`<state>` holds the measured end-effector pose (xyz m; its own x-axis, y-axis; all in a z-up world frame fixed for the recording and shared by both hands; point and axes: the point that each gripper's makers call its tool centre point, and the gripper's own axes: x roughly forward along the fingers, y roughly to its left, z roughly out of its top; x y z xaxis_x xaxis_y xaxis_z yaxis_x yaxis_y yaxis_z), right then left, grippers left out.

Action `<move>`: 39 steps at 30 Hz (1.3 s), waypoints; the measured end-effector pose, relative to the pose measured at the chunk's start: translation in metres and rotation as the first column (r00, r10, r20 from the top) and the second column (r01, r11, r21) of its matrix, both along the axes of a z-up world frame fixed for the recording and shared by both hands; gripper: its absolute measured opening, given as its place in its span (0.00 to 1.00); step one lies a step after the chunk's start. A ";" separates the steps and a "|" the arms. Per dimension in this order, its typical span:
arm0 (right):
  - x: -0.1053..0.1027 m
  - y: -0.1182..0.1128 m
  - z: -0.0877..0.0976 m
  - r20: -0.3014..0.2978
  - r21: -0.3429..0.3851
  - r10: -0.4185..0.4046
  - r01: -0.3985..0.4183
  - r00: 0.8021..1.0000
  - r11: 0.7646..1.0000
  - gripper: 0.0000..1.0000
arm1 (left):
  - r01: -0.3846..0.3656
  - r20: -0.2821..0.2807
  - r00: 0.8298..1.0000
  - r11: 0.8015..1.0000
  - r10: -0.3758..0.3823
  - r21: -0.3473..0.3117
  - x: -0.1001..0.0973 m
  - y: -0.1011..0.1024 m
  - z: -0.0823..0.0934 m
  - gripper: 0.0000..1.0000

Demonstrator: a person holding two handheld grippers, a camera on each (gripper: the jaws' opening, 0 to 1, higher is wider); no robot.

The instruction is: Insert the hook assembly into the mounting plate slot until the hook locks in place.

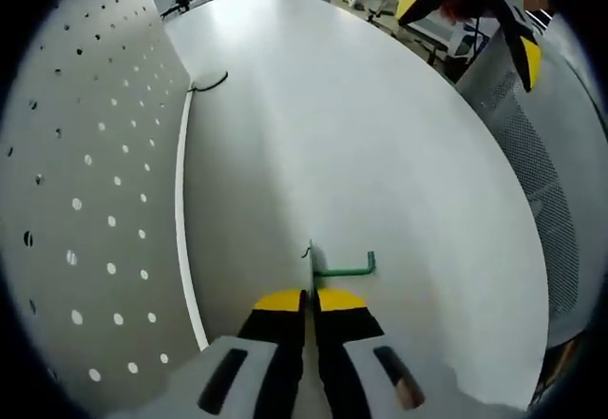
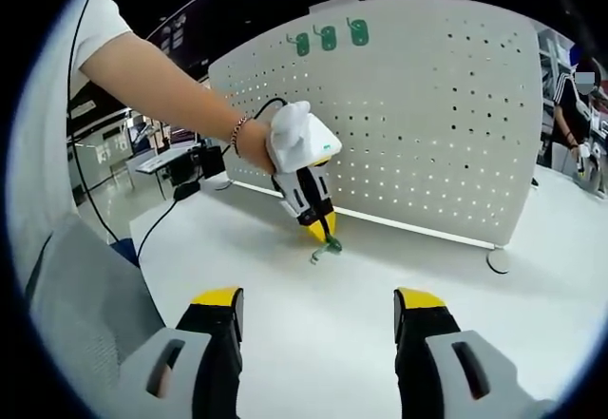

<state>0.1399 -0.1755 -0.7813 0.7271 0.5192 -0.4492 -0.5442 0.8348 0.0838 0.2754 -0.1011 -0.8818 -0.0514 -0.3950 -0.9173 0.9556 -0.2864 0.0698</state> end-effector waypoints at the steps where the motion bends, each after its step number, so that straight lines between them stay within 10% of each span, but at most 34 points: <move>1: 0.000 0.000 0.000 0.000 0.002 -0.001 0.001 1.000 1.000 0.62 | 0.002 0.001 1.000 1.000 -0.002 0.000 0.000 0.000 0.000 0.03; 14: -0.001 -0.001 0.000 -0.002 -0.002 0.000 0.000 1.000 1.000 0.62 | 0.041 0.027 0.999 0.999 -0.041 0.001 -0.002 -0.001 0.000 0.03; 39: 0.001 -0.001 0.004 0.014 0.002 -0.005 0.005 1.000 1.000 0.62 | -0.094 0.042 0.993 0.960 0.109 -0.264 -0.004 -0.015 0.050 0.02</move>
